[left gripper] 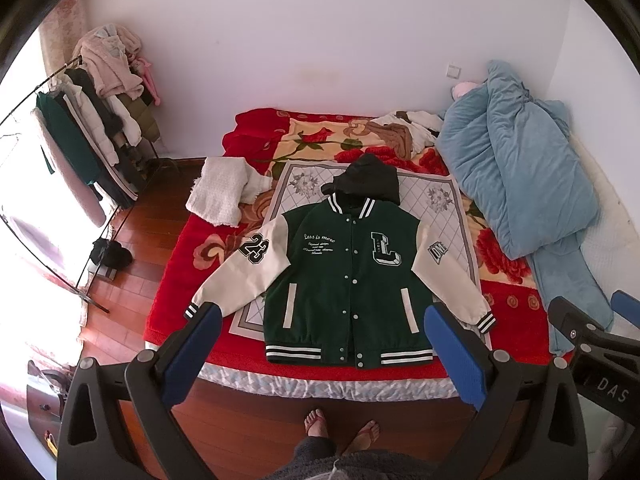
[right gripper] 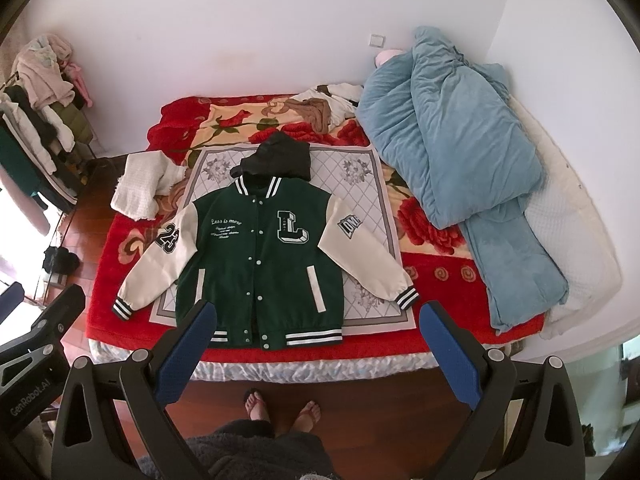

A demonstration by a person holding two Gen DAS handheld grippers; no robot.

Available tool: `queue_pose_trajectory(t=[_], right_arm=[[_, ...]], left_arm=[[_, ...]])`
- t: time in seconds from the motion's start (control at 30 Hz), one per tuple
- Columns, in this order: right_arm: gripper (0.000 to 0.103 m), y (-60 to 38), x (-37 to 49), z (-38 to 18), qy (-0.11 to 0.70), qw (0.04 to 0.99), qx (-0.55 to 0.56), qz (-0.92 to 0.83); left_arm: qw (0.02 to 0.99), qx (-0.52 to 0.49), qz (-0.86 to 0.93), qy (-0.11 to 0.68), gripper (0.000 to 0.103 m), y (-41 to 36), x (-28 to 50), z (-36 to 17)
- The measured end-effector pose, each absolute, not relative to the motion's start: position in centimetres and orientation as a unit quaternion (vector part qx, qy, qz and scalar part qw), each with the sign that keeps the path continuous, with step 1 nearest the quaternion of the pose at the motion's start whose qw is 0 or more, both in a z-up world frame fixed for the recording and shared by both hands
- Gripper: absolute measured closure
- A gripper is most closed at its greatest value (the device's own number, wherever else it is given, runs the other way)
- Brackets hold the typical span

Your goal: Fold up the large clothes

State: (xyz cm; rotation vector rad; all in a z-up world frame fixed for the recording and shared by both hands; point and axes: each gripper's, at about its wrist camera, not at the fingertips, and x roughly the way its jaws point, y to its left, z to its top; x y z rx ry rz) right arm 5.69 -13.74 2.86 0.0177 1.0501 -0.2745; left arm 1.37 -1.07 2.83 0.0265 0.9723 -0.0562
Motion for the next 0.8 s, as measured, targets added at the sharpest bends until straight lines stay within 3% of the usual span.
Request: queue_pose_trajectory(t=[0.8], right_arm=[[0.001, -13.5, 5.9, 3.8, 0.494, 0.86, 0.006, -0.13]], left_arm=[[0.886, 0.014, -0.028, 0.463, 0.0, -1.3, 1.6, 3.5]])
